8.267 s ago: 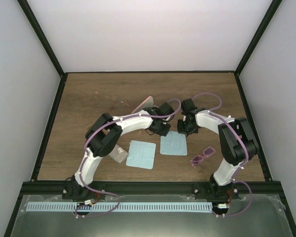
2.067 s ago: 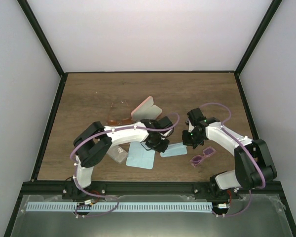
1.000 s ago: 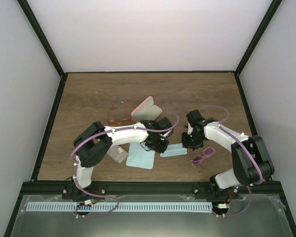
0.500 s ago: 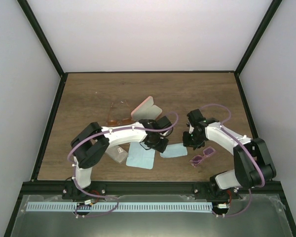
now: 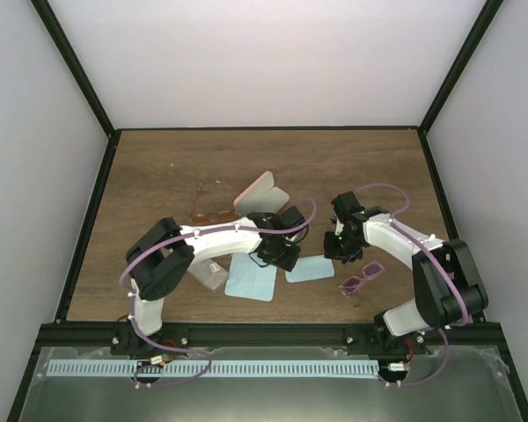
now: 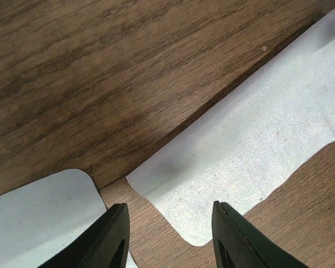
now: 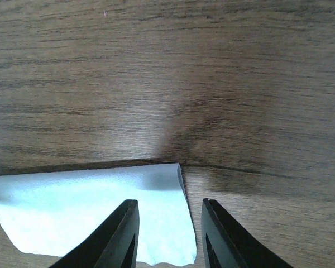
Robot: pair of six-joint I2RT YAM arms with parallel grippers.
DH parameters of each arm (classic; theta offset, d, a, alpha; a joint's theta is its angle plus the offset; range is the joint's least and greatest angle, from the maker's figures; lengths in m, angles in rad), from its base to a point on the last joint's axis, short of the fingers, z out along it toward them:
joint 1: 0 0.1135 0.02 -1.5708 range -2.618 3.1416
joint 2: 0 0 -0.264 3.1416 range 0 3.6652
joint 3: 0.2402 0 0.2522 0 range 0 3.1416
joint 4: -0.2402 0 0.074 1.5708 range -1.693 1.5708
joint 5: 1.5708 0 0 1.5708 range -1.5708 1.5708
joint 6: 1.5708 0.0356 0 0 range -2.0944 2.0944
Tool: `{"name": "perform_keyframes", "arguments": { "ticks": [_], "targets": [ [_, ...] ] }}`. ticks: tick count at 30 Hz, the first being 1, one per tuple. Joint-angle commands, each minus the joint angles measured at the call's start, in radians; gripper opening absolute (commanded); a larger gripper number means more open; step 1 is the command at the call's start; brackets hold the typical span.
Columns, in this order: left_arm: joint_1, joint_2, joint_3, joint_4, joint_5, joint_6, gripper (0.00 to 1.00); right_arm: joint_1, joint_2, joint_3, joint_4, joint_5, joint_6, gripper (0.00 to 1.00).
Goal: Organize the sunglasses
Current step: Fold the glasses cleaning cloth at the center of the board, then pick up the glasses cleaning cloth from the center of the board.
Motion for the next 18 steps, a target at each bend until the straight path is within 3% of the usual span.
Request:
{"name": "perform_keyframes", "arguments": {
  "ticks": [1, 11, 18],
  "targets": [
    [-0.004, 0.007, -0.024, -0.015, 0.028, -0.036, 0.43, 0.012, 0.018, 0.007, -0.010, -0.001, -0.011, 0.33],
    [-0.020, 0.063, -0.032, -0.018, 0.089, -0.061, 0.42, 0.011, 0.045, -0.017, 0.011, -0.022, -0.030, 0.33],
    [-0.026, 0.103, -0.003, -0.019, 0.108, -0.056, 0.42, 0.011, 0.053, -0.031, 0.017, -0.038, -0.039, 0.27]
  ]
}}
